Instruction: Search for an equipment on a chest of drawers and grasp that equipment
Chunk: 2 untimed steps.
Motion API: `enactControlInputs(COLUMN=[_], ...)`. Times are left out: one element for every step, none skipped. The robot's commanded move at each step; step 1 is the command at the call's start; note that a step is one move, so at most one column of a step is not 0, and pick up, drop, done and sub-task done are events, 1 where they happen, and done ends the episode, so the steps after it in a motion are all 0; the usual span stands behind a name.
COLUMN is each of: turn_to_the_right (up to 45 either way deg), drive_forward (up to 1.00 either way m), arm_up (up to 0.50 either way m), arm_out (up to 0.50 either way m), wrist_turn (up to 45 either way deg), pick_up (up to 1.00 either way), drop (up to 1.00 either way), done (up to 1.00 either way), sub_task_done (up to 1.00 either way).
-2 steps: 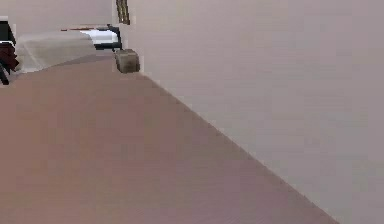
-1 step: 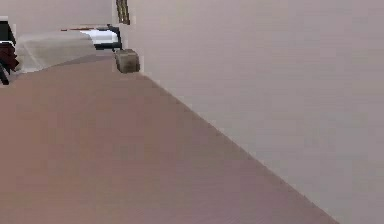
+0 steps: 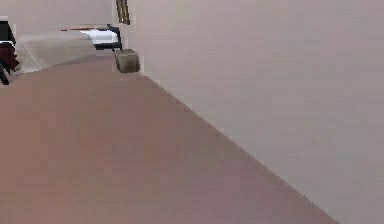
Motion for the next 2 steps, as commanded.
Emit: enactControlInputs(turn_to_the_right=[0.0,0.0], drive_forward=[0.00,0.00], arm_up=[0.00,0.00], arm_out=[0.00,0.00], wrist_turn=[45.0,45.0], pick_up=[0.00,0.00], drop=[0.00,0.00], done=[0.00,0.00], sub_task_done=[0.00,0.00])
